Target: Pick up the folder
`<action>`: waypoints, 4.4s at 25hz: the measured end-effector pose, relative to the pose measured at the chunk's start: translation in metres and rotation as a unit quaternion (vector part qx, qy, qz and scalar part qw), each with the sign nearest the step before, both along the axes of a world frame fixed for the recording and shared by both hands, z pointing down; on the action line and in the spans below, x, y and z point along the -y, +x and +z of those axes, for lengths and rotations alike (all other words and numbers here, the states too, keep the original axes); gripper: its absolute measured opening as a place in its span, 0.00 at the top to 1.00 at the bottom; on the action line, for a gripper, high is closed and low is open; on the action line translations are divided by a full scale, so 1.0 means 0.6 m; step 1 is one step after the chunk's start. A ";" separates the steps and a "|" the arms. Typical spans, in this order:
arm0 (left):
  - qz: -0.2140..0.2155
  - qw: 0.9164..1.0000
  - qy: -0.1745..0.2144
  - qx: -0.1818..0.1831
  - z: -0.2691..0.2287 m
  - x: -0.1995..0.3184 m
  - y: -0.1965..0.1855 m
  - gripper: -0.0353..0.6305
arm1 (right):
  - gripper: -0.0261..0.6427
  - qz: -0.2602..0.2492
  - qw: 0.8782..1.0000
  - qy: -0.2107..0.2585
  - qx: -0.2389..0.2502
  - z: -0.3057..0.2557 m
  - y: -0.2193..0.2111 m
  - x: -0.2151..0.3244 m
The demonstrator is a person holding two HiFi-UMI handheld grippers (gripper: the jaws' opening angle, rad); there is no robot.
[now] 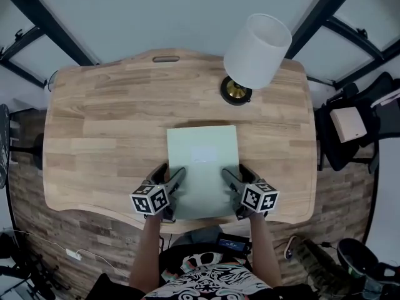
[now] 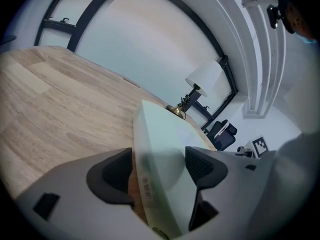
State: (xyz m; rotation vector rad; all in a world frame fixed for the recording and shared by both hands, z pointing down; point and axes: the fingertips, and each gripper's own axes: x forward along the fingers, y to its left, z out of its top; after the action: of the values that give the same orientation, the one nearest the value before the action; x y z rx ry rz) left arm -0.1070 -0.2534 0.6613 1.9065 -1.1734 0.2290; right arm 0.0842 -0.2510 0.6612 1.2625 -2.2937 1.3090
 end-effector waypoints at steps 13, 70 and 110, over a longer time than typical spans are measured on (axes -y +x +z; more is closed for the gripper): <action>-0.011 0.997 -0.039 -0.064 0.024 -0.001 0.006 0.48 | 0.48 -0.011 0.999 -0.009 -0.029 0.016 -0.008 0.001; -0.015 0.993 0.099 -0.063 -0.204 -0.046 0.016 0.48 | 0.49 0.041 0.992 0.119 -0.022 -0.207 -0.001 -0.059; 0.004 0.989 0.136 -0.060 -0.260 -0.086 0.036 0.48 | 0.49 0.068 0.987 0.141 -0.016 -0.249 0.019 -0.122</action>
State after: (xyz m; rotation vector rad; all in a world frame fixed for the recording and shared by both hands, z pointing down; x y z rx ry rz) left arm -0.0852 -0.2020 0.5052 2.1297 -1.1625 -0.0454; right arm 0.0956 -0.1780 0.5121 1.5397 -2.4745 1.0165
